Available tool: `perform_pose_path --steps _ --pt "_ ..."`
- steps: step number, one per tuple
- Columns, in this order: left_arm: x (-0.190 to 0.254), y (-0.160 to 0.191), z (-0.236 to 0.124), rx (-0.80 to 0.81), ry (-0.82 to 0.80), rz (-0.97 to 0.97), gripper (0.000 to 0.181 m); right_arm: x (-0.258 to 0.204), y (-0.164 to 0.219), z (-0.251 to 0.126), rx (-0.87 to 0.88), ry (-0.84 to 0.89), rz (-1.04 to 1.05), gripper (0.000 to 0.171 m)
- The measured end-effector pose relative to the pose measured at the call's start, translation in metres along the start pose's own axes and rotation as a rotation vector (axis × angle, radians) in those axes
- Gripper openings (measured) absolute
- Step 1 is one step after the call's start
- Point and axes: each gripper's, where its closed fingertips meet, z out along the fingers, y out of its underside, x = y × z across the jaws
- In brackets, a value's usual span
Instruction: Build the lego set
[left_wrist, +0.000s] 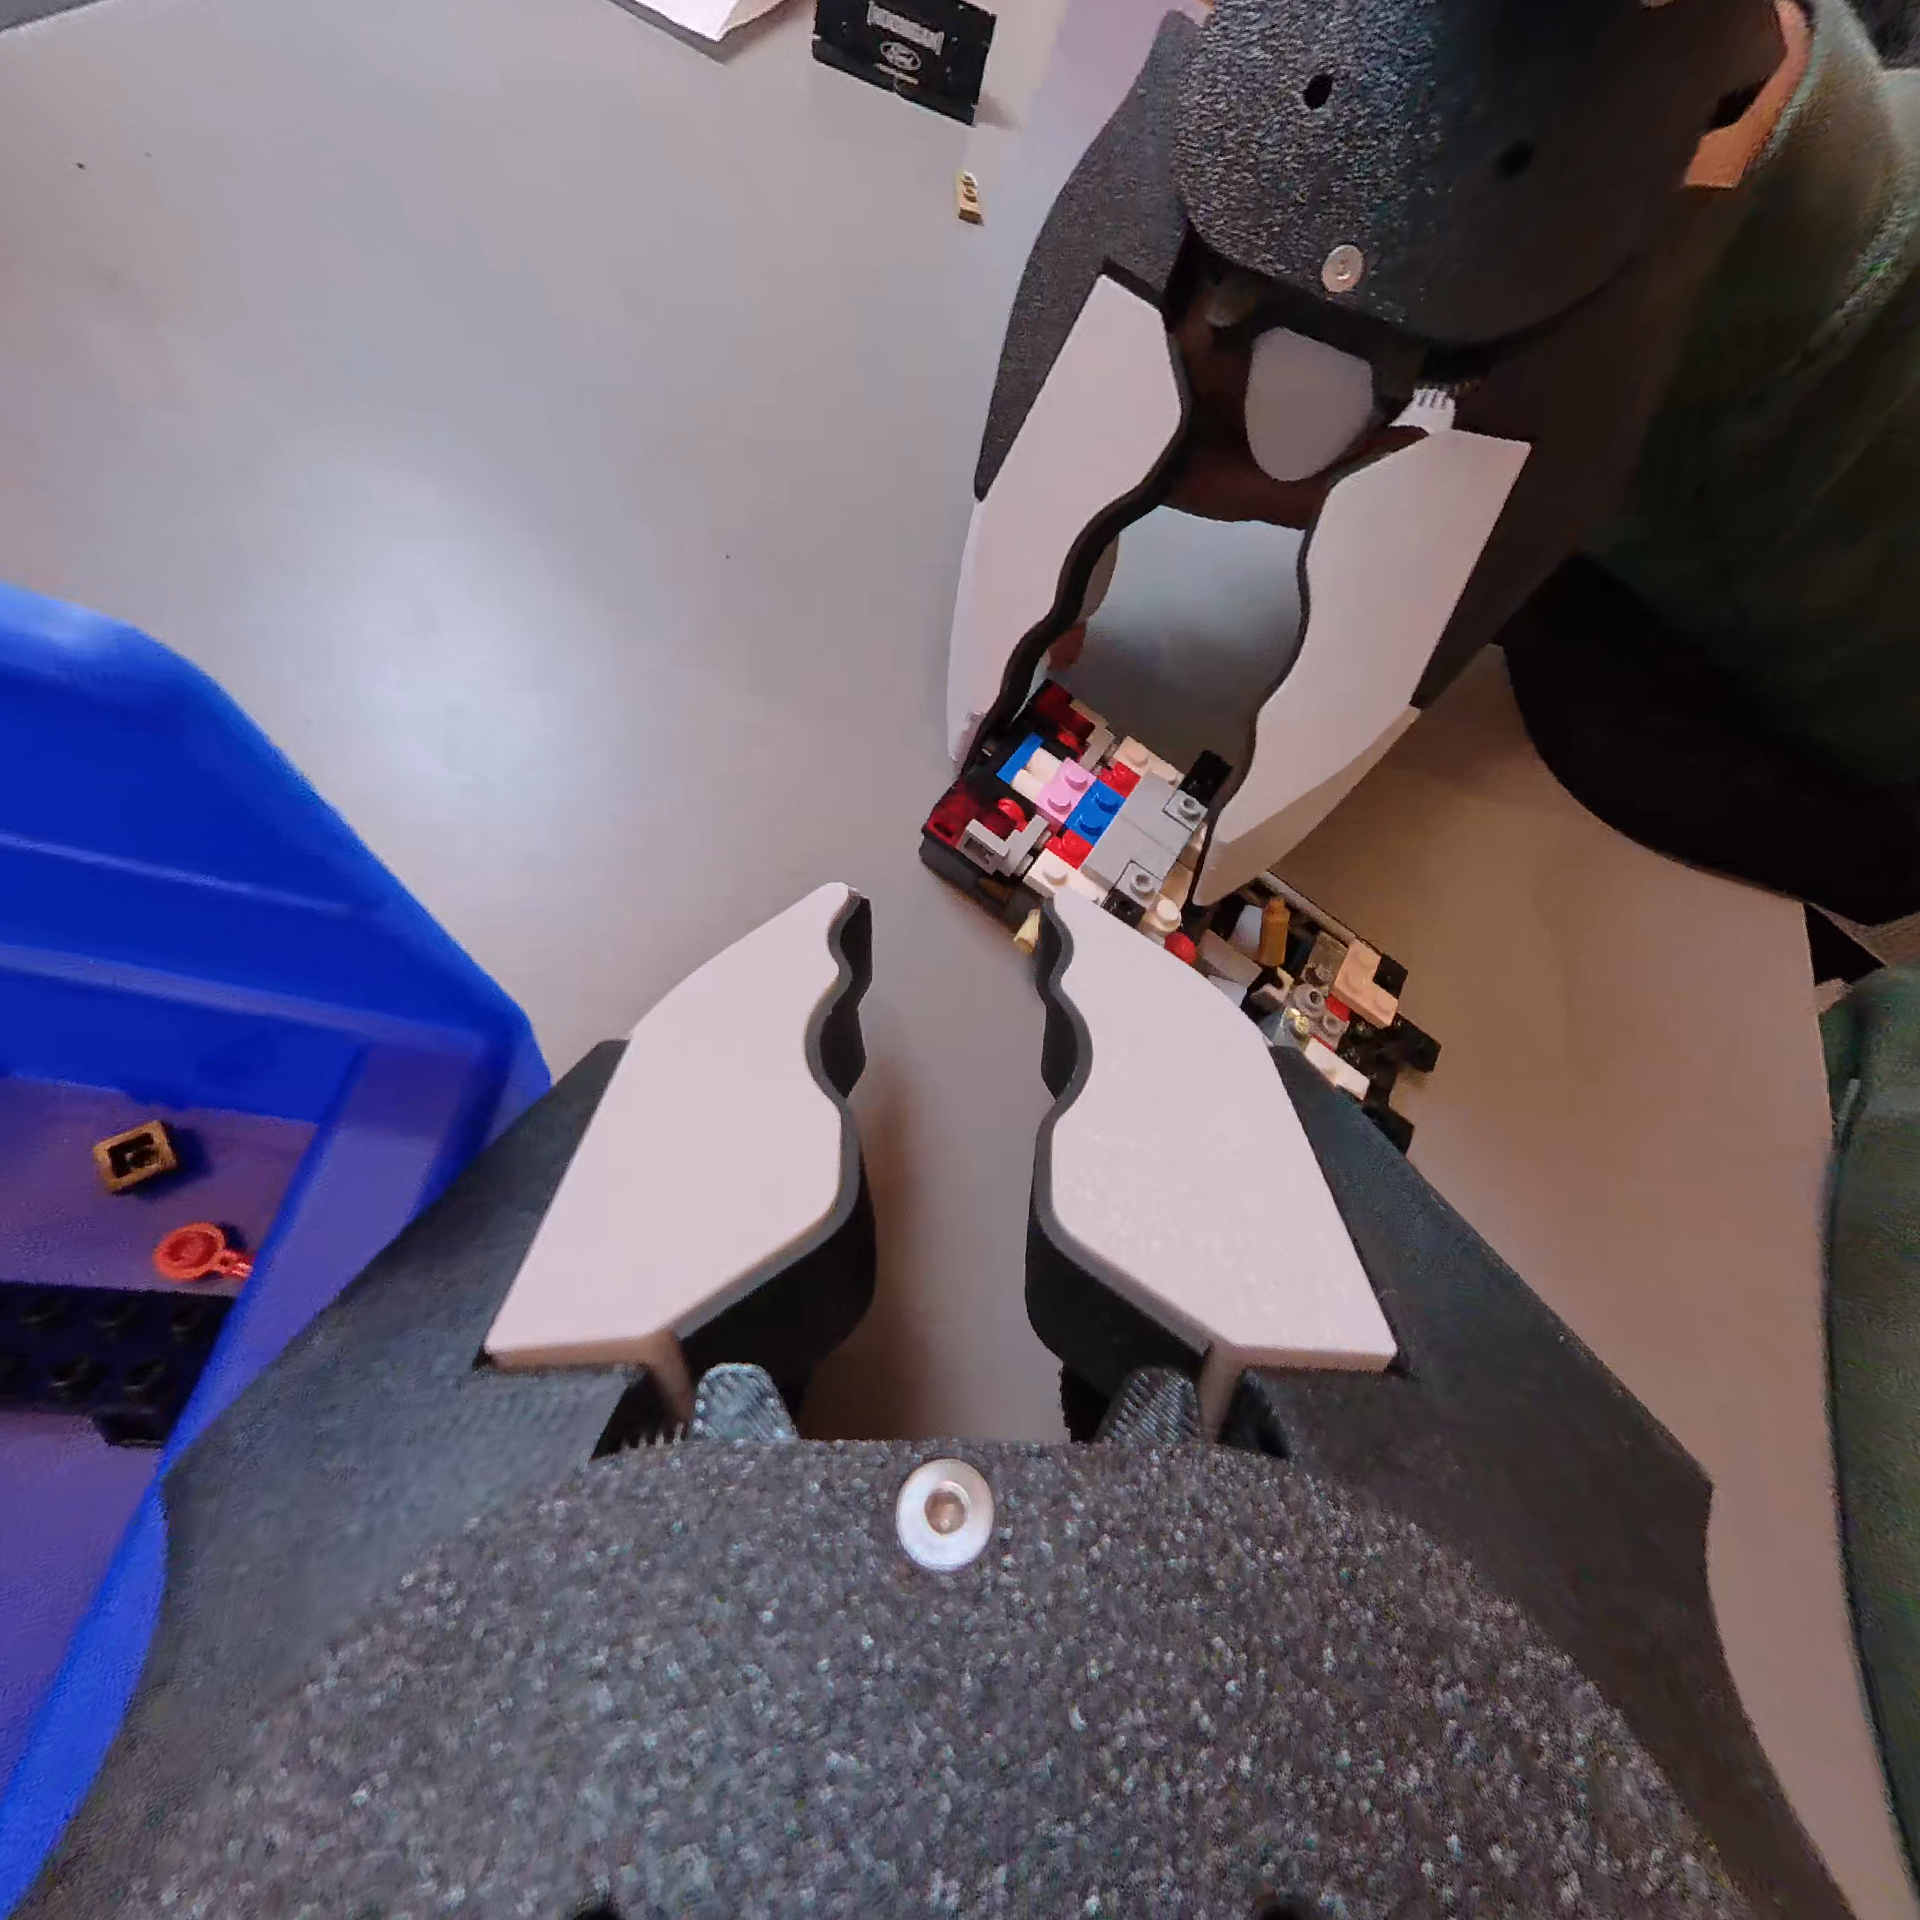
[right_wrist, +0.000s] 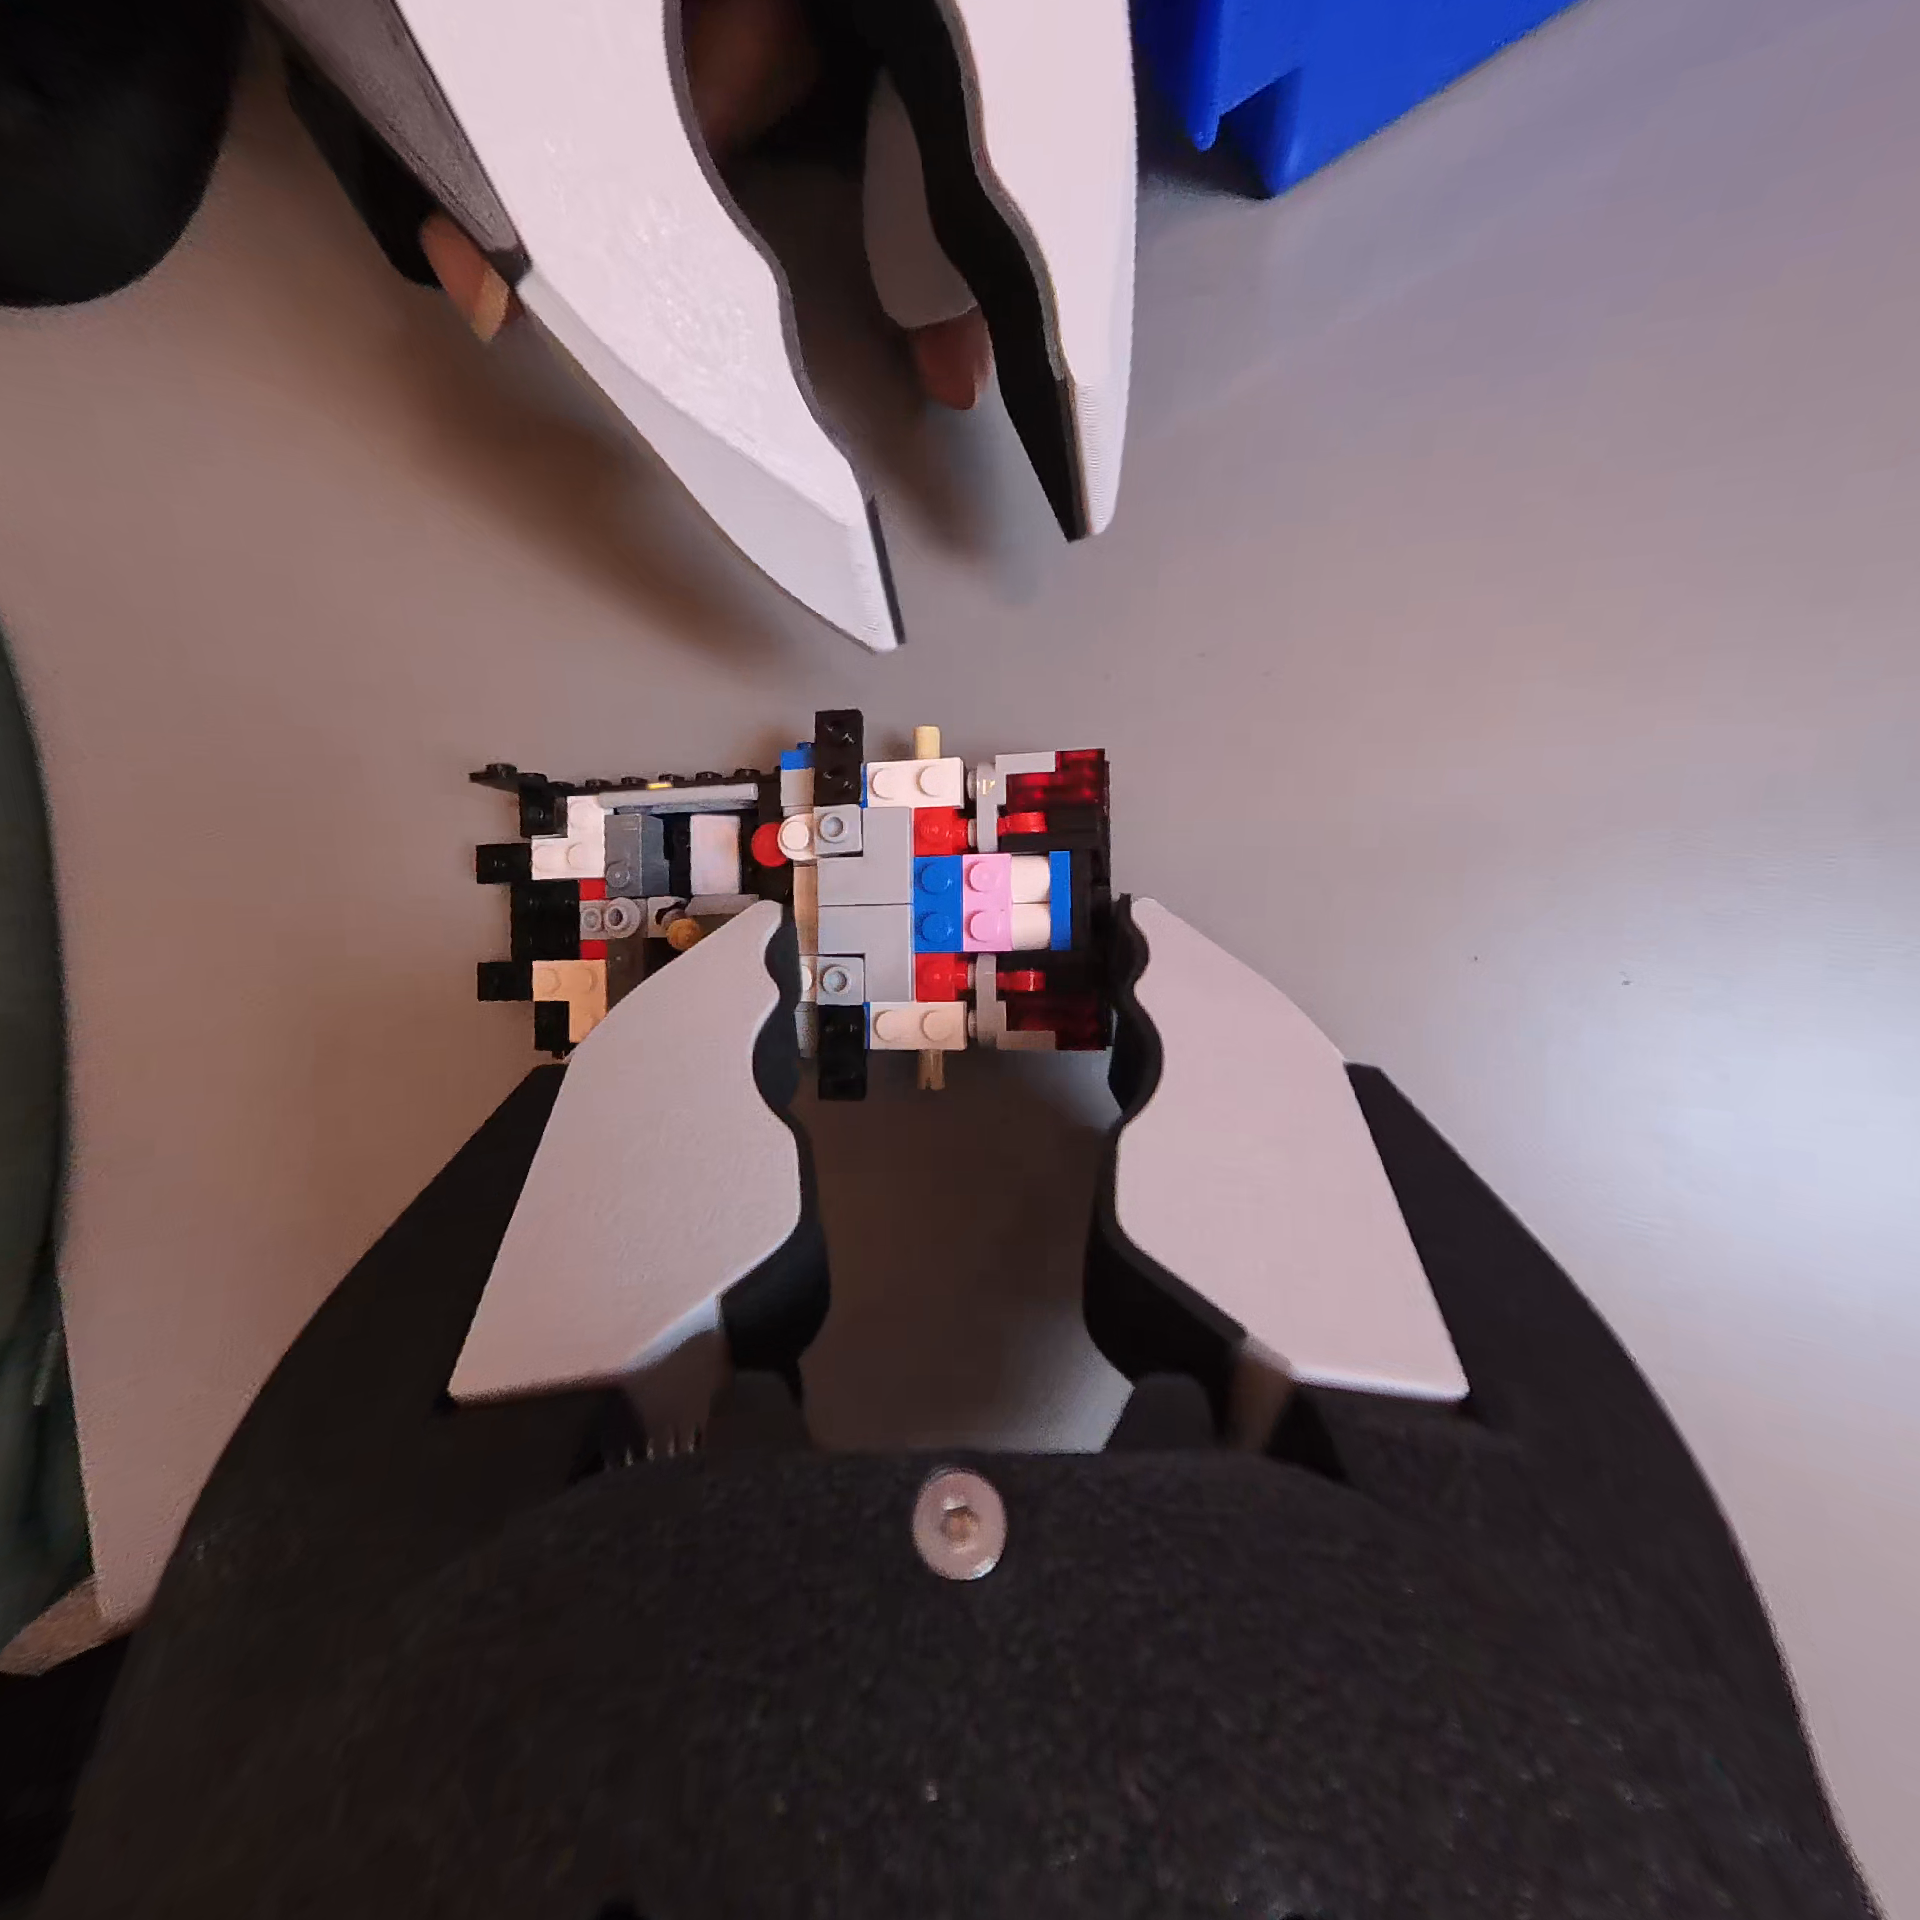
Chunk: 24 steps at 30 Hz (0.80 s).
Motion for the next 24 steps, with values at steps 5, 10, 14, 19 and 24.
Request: perform_pose_path --steps 5,10,14,19,24 --pt "0.007 0.000 -0.006 0.000 0.093 -0.055 0.032 0.006 -0.007 -0.006 0.054 0.053 -0.046 0.057" --pt "0.014 0.007 -0.002 -0.035 0.164 -0.120 0.036 0.018 -0.021 -0.025 0.148 0.160 -0.096 0.053" --pt "0.024 0.008 0.004 -0.041 0.204 -0.147 0.036 0.021 -0.031 -0.034 0.201 0.227 -0.140 0.053" --pt "0.029 -0.007 0.004 0.053 0.241 -0.204 0.038 0.019 -0.052 -0.049 0.322 0.305 -0.224 0.053" --pt "0.026 -0.041 -0.016 0.267 0.366 -0.366 0.031 0.011 -0.073 -0.068 0.459 0.366 -0.306 0.053"
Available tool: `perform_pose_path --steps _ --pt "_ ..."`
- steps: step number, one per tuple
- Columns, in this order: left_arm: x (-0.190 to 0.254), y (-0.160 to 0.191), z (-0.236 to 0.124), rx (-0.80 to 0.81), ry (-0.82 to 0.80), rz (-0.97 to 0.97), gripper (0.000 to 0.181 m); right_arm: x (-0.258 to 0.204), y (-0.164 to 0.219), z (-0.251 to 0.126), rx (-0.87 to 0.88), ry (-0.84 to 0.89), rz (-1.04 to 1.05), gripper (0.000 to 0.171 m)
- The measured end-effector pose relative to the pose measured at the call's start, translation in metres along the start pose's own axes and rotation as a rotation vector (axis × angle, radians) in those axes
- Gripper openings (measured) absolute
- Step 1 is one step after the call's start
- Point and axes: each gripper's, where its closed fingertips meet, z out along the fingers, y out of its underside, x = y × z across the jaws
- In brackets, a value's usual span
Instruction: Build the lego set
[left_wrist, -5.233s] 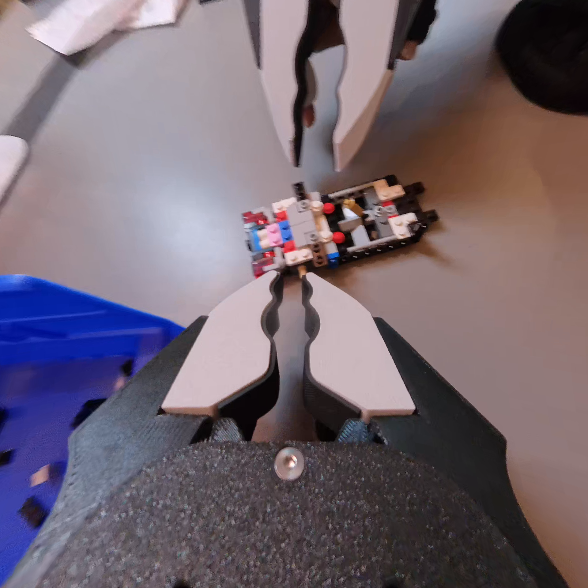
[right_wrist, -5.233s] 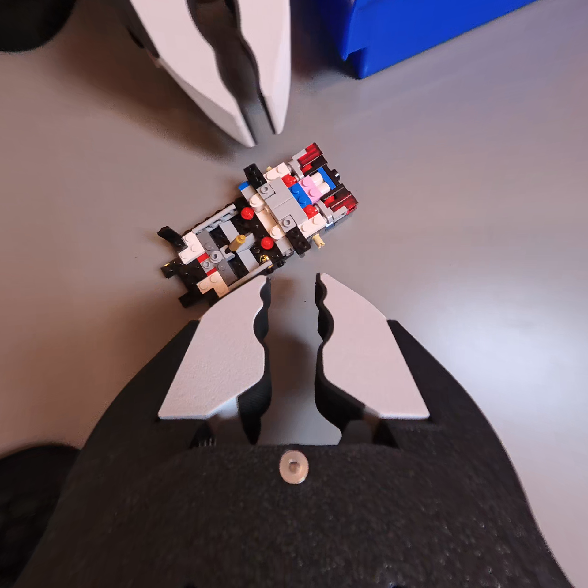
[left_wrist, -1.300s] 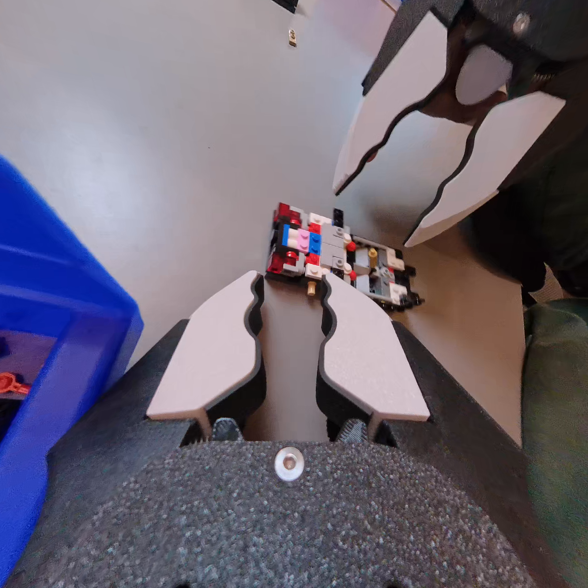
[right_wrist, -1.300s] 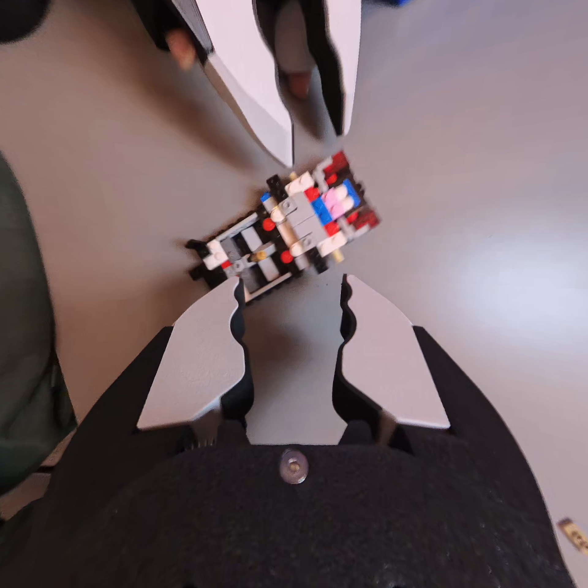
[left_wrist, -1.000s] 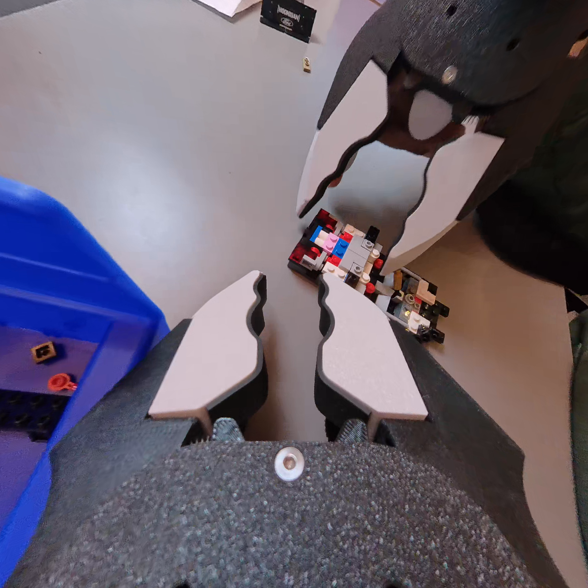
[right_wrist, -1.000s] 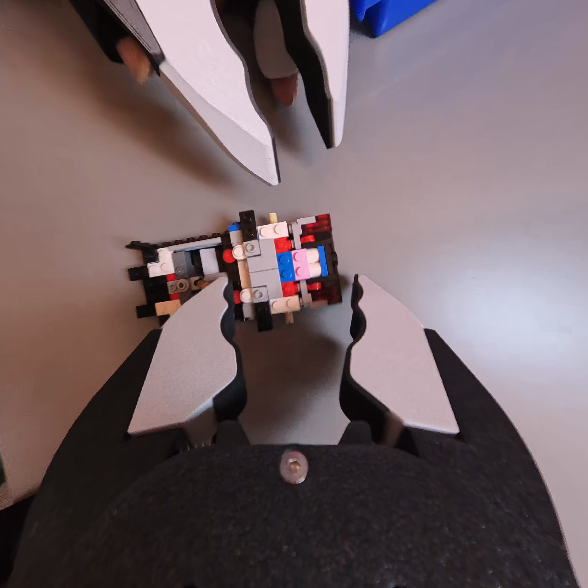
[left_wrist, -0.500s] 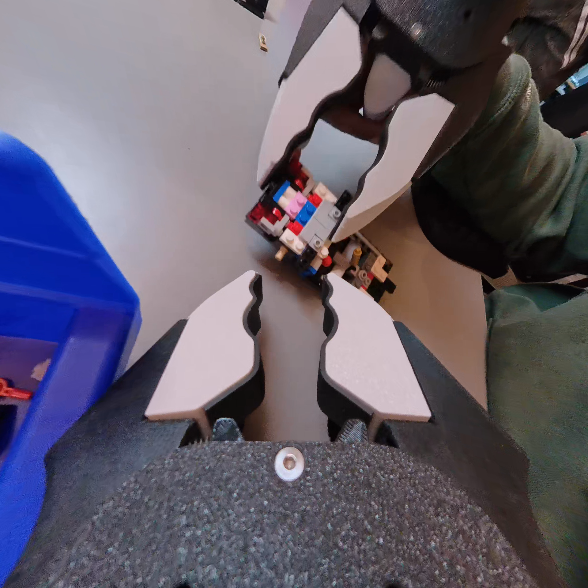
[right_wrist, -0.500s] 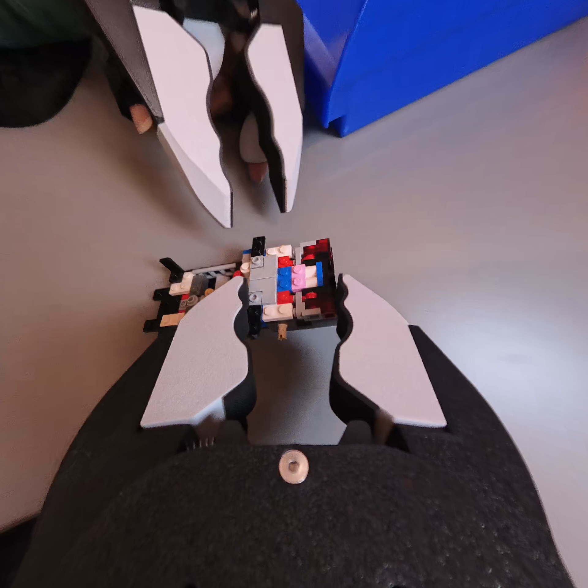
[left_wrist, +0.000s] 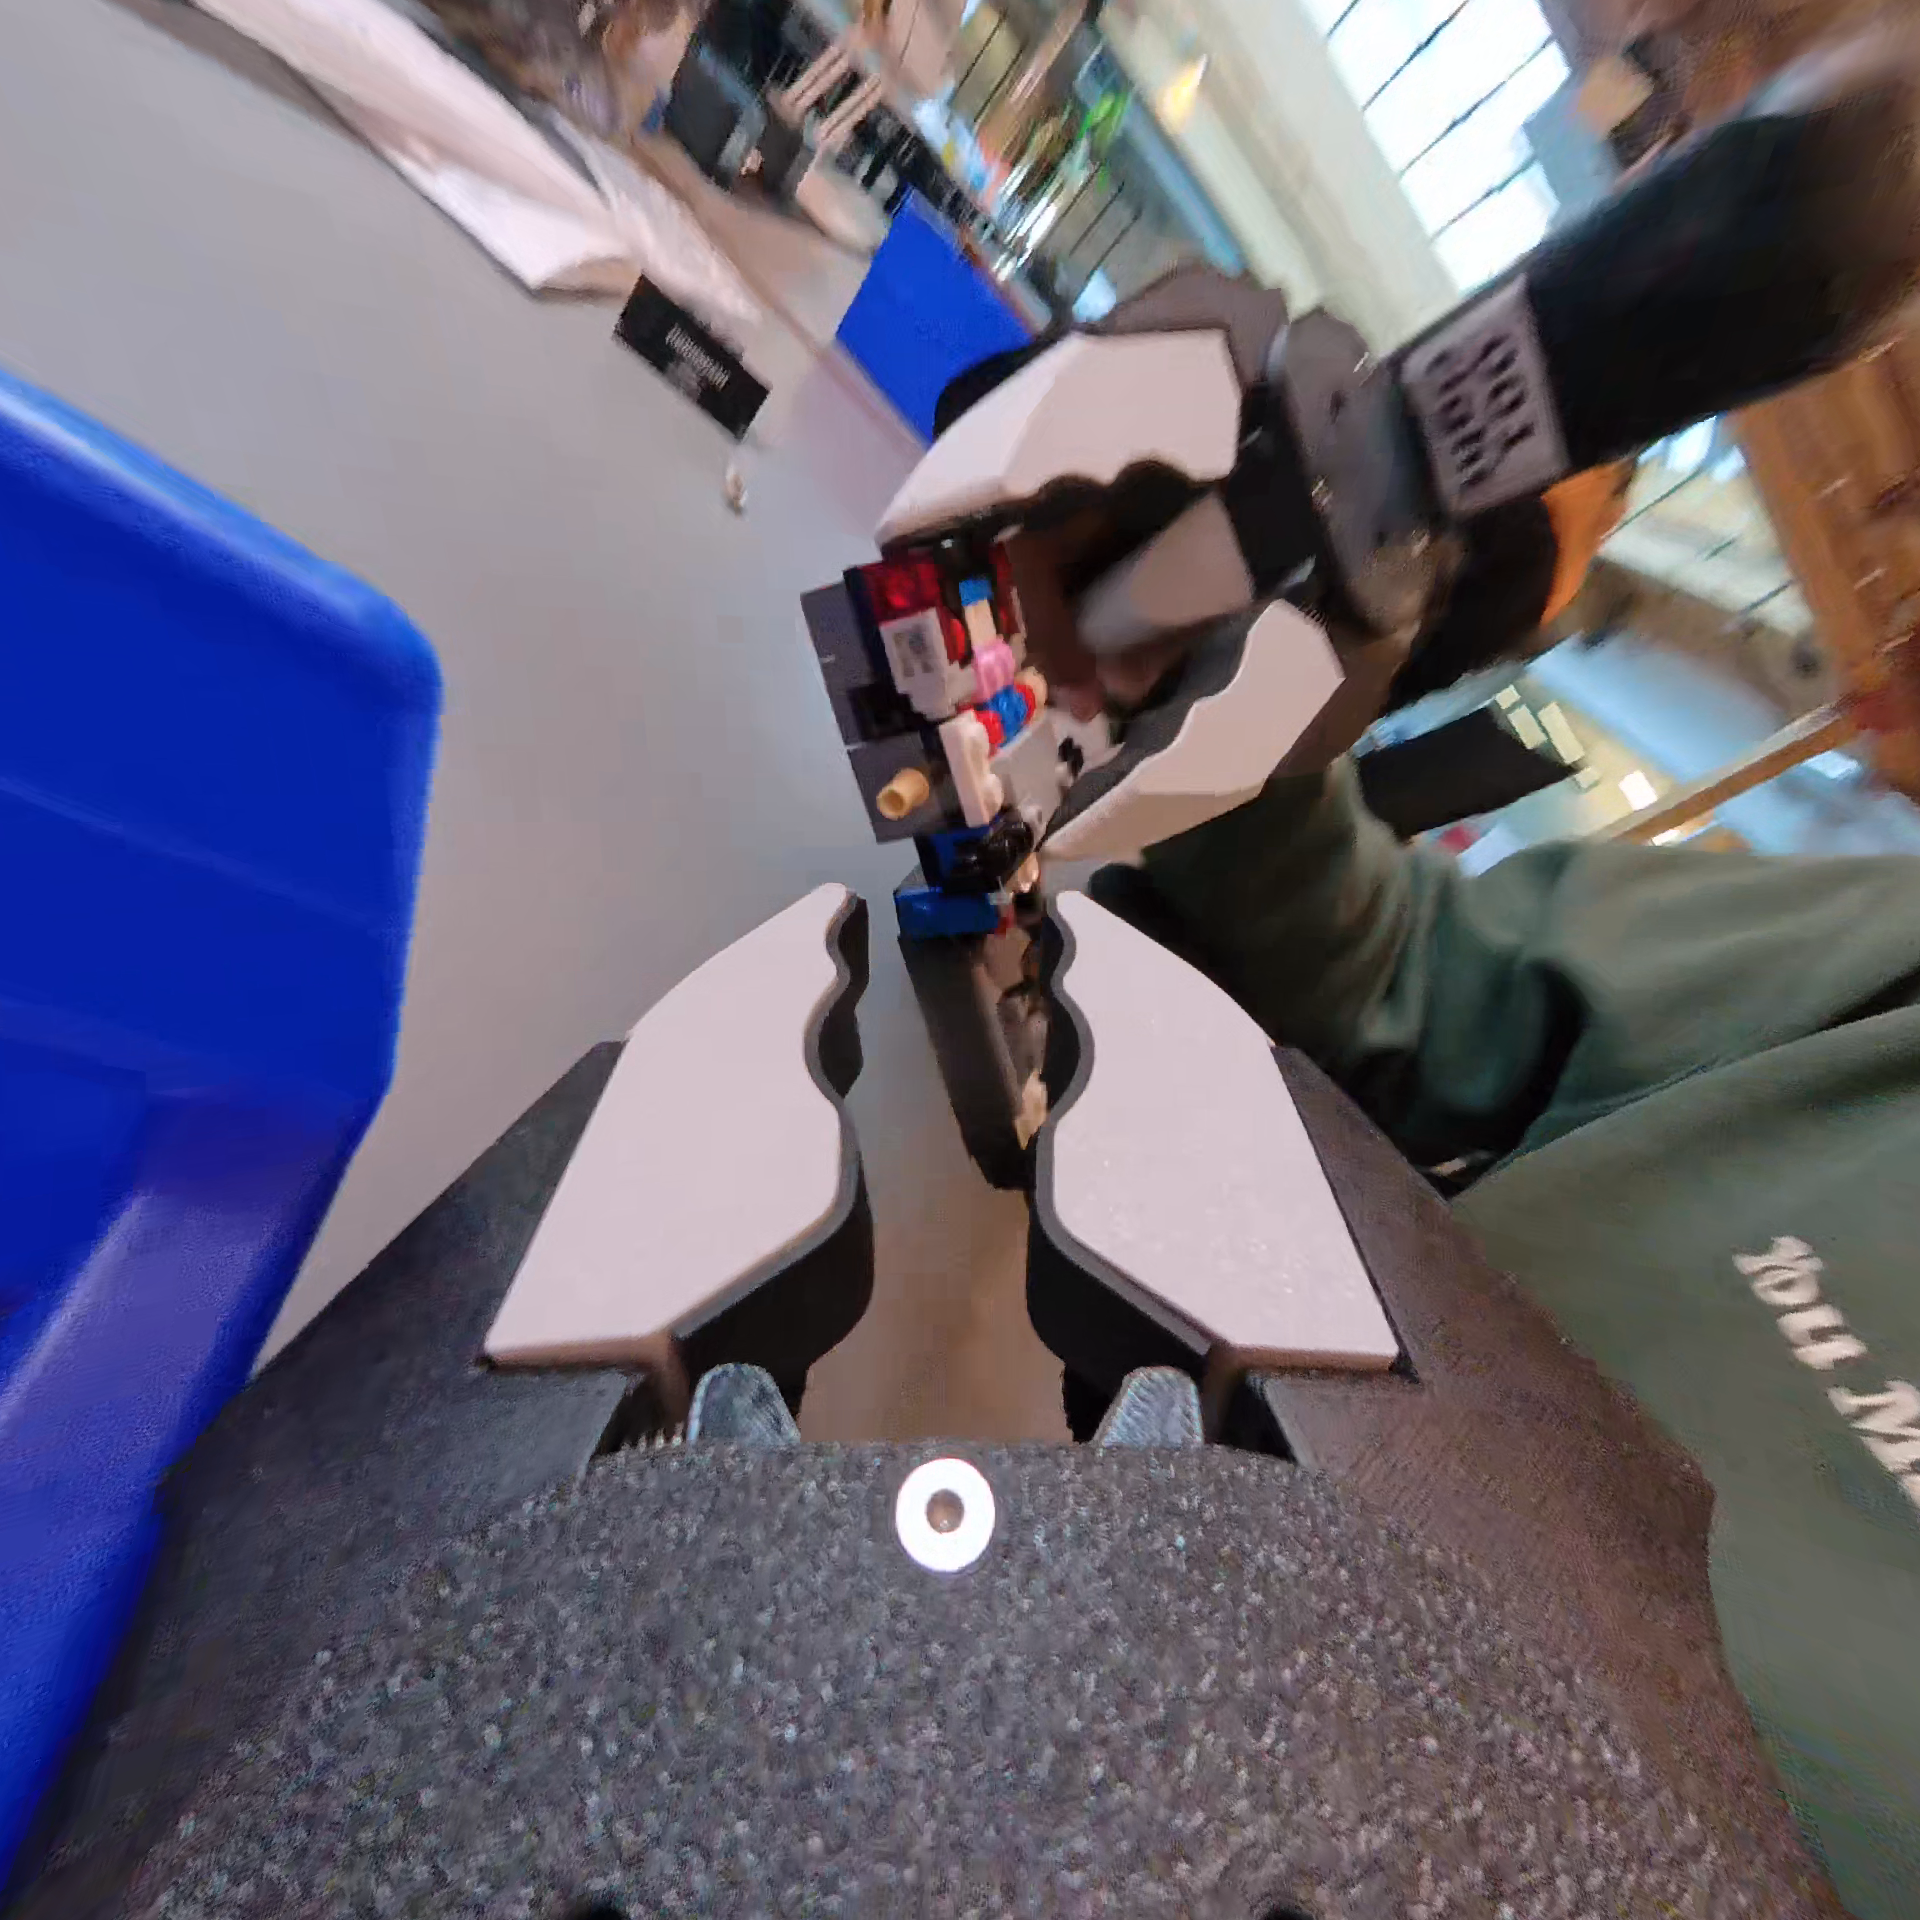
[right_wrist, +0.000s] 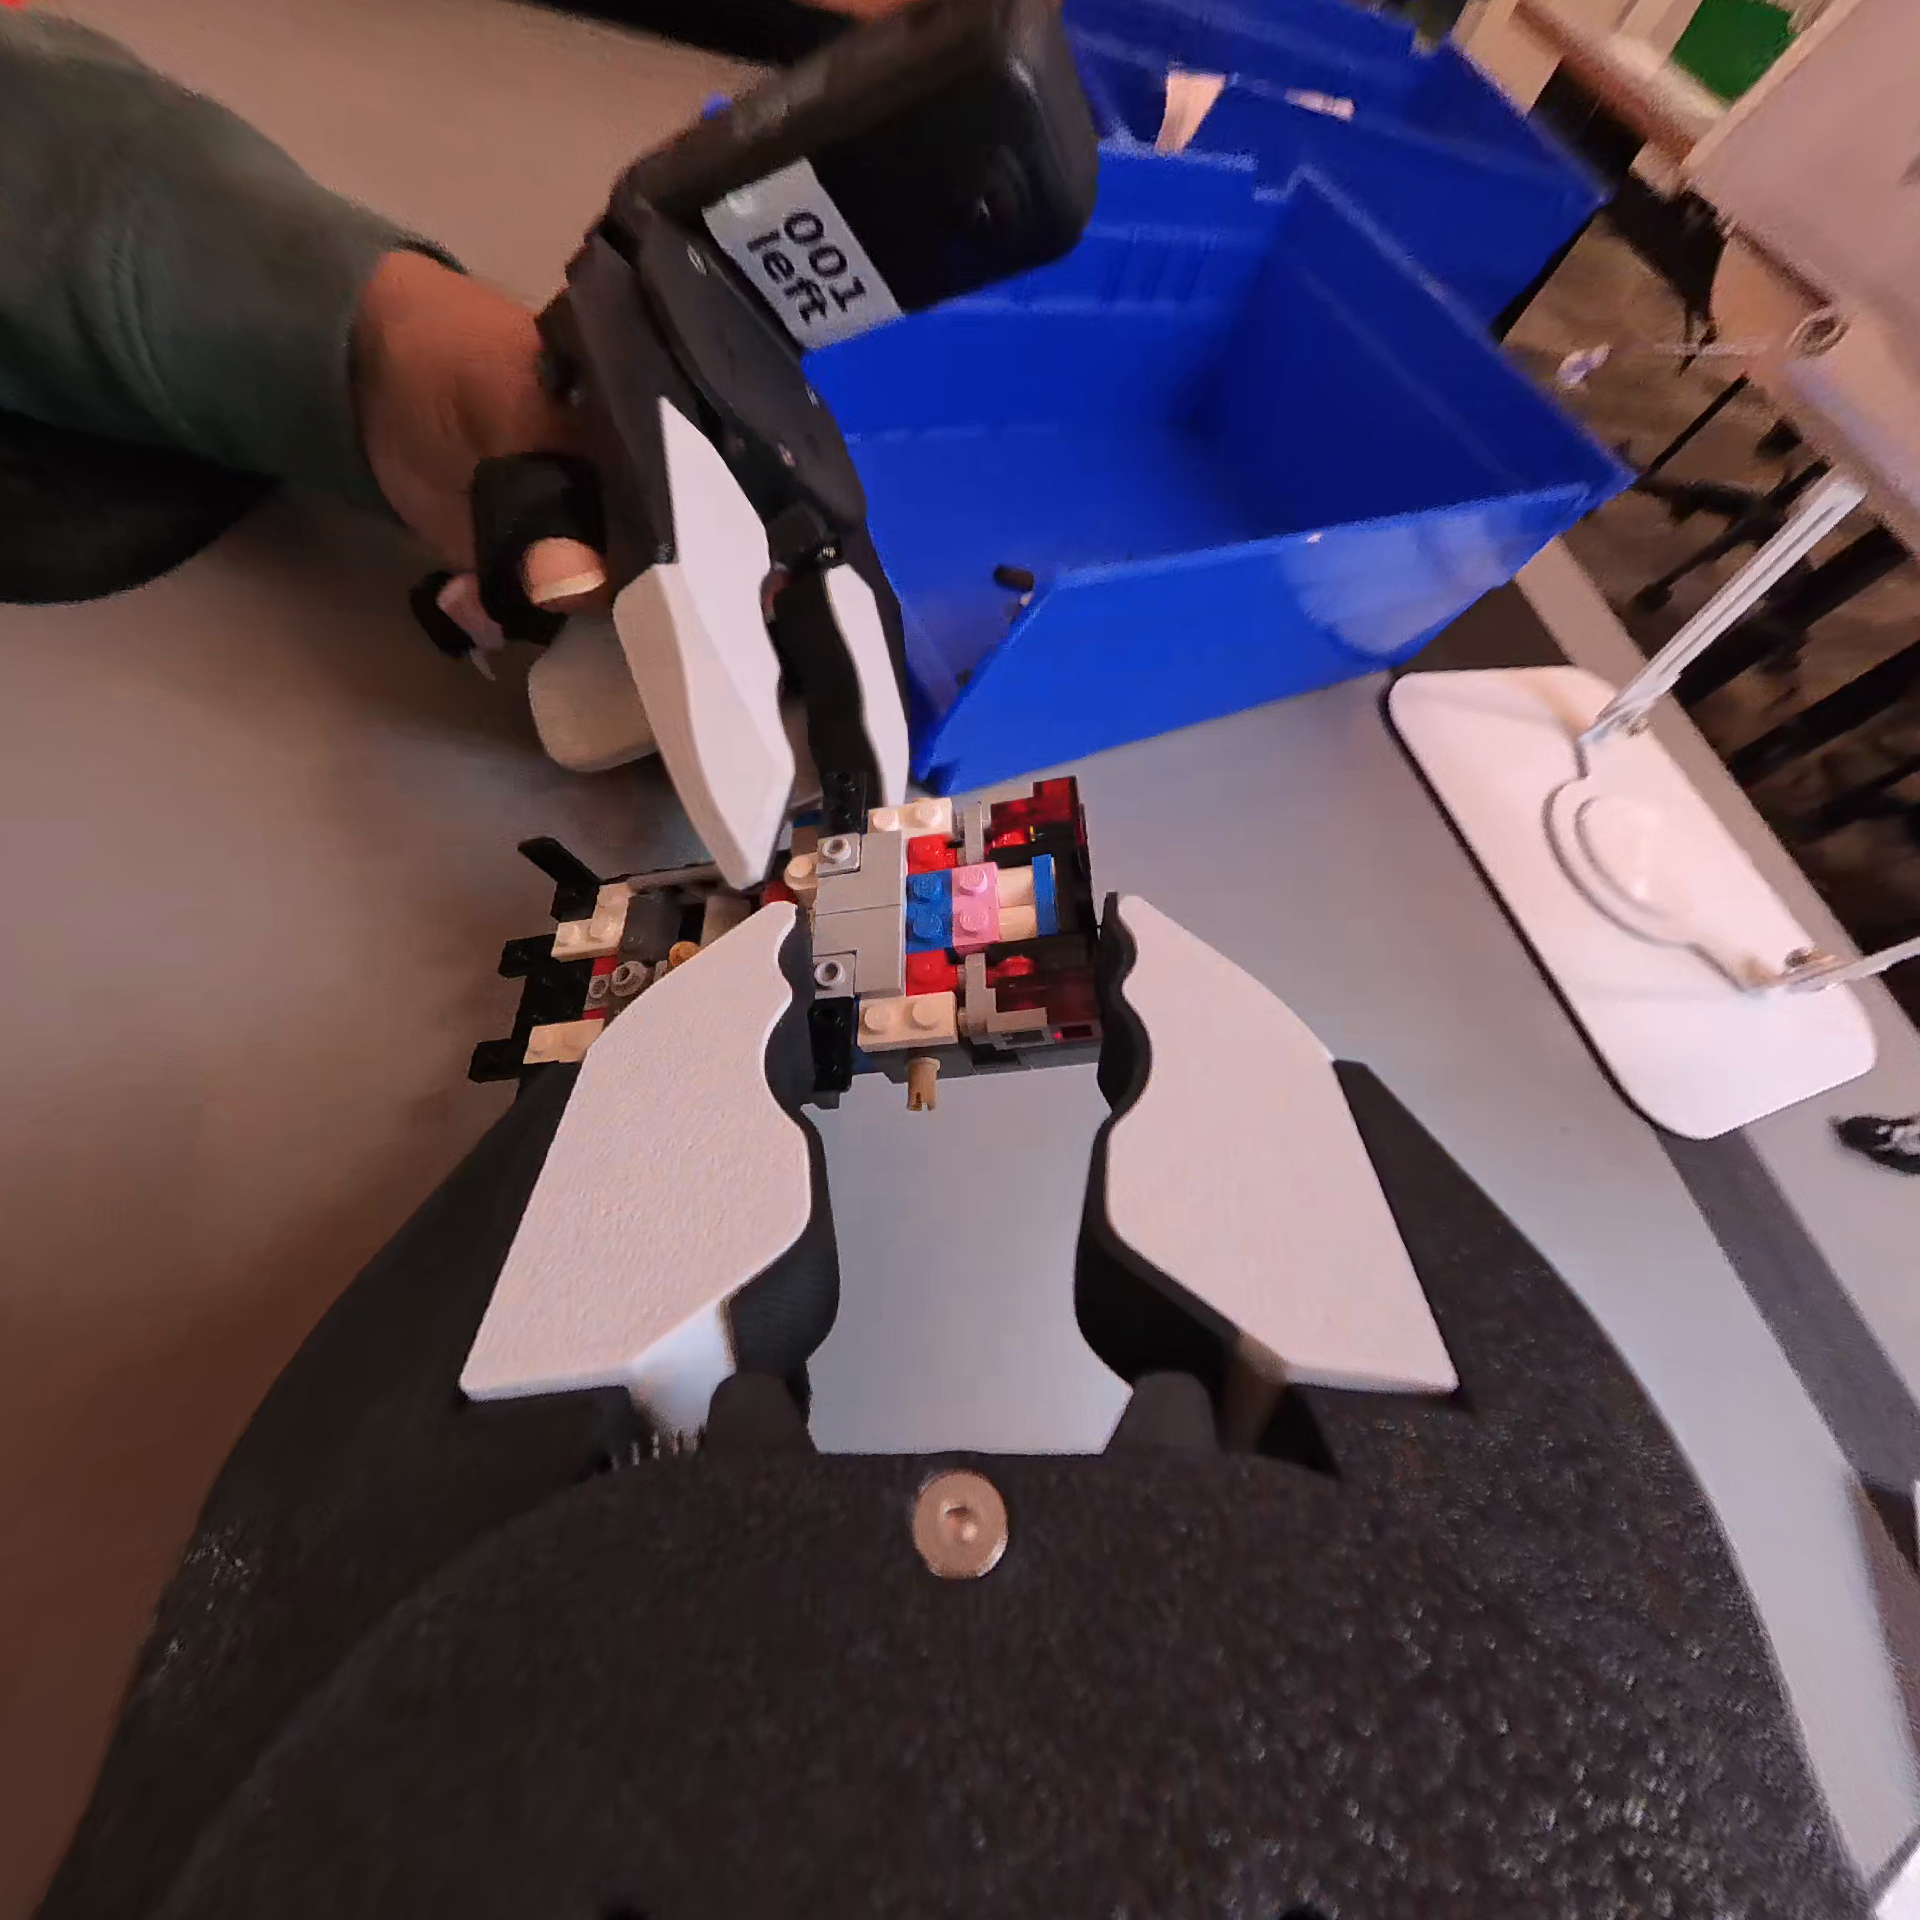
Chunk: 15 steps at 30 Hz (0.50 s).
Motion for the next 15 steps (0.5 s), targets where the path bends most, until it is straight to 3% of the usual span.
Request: perform_pose_path --steps 6,15 --pt "0.013 -0.011 -0.006 0.064 0.111 -0.072 0.021 -0.001 -0.009 -0.005 0.057 0.008 -0.029 0.052" --pt "0.014 -0.018 -0.012 0.072 0.116 -0.130 0.019 0.003 -0.016 -0.006 0.095 0.056 -0.073 0.052"
